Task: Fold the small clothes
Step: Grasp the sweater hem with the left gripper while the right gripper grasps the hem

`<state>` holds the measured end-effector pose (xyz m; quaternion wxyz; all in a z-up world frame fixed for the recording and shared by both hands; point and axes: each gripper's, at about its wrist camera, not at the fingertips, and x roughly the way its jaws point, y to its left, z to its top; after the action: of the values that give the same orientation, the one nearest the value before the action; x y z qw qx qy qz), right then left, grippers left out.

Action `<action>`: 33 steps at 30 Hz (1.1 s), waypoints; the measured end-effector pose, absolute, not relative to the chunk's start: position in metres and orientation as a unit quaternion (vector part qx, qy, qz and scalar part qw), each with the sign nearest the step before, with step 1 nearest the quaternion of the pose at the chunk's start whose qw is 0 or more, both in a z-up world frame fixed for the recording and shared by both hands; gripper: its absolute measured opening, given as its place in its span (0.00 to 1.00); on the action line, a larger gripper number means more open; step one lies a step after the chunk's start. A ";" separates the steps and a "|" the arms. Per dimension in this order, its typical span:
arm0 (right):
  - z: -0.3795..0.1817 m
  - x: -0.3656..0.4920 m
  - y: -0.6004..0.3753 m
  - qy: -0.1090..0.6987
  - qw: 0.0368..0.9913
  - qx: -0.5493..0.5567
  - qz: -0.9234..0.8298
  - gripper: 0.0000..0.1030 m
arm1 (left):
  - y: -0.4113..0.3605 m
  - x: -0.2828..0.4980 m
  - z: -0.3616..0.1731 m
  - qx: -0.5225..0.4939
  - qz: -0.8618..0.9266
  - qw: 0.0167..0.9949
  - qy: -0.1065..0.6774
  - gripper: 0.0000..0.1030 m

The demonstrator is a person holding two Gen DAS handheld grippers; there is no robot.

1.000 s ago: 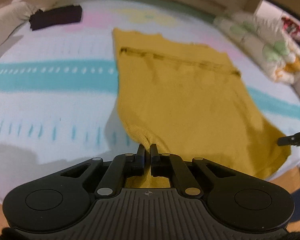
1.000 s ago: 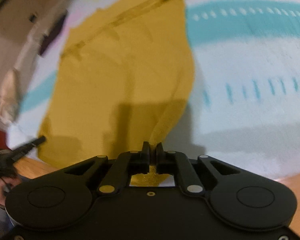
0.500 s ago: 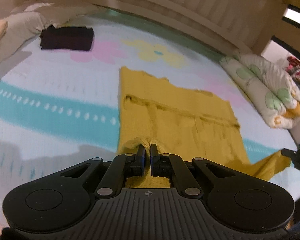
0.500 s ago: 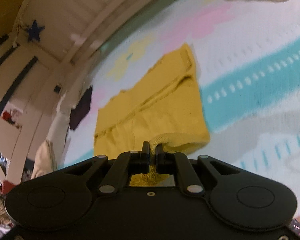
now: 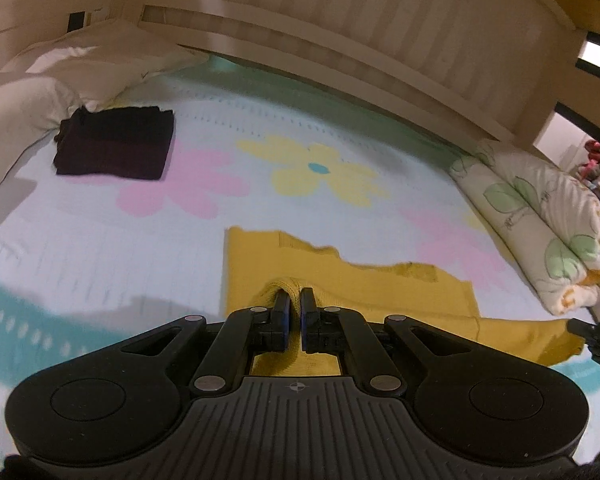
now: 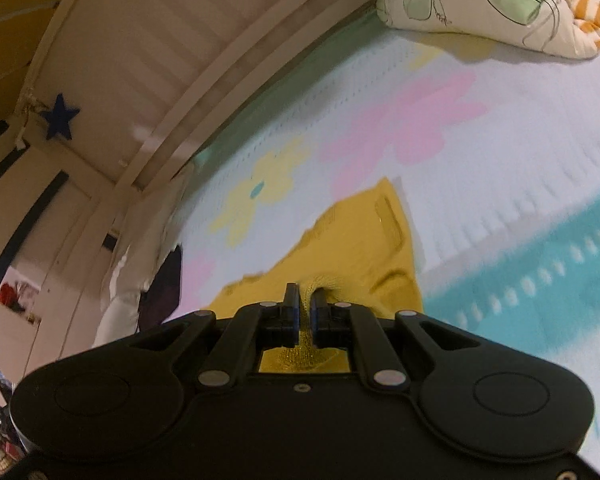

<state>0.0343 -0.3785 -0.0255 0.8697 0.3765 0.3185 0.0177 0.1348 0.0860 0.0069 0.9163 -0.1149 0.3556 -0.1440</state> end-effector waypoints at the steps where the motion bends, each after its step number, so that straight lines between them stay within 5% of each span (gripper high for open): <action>1: -0.025 0.040 -0.381 0.318 0.870 0.377 0.016 0.13 | 0.085 0.141 0.007 -0.115 -0.142 0.916 0.356 0.04; 28: -0.109 0.171 -0.391 0.389 0.844 0.366 -0.051 0.14 | 0.072 0.266 -0.093 -0.122 -0.096 0.878 0.453 0.06; 32: -0.121 0.170 -0.392 0.387 0.845 0.366 -0.055 0.24 | 0.076 0.273 -0.094 -0.126 -0.100 0.873 0.460 0.18; 33: -0.121 0.170 -0.392 0.385 0.845 0.367 -0.058 0.48 | 0.077 0.274 -0.093 -0.132 -0.100 0.873 0.458 0.25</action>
<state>0.1695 -0.3922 -0.1210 0.8449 0.3669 0.3851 -0.0576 0.2736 0.0767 -0.0935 0.8735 -0.1325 0.4577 -0.1001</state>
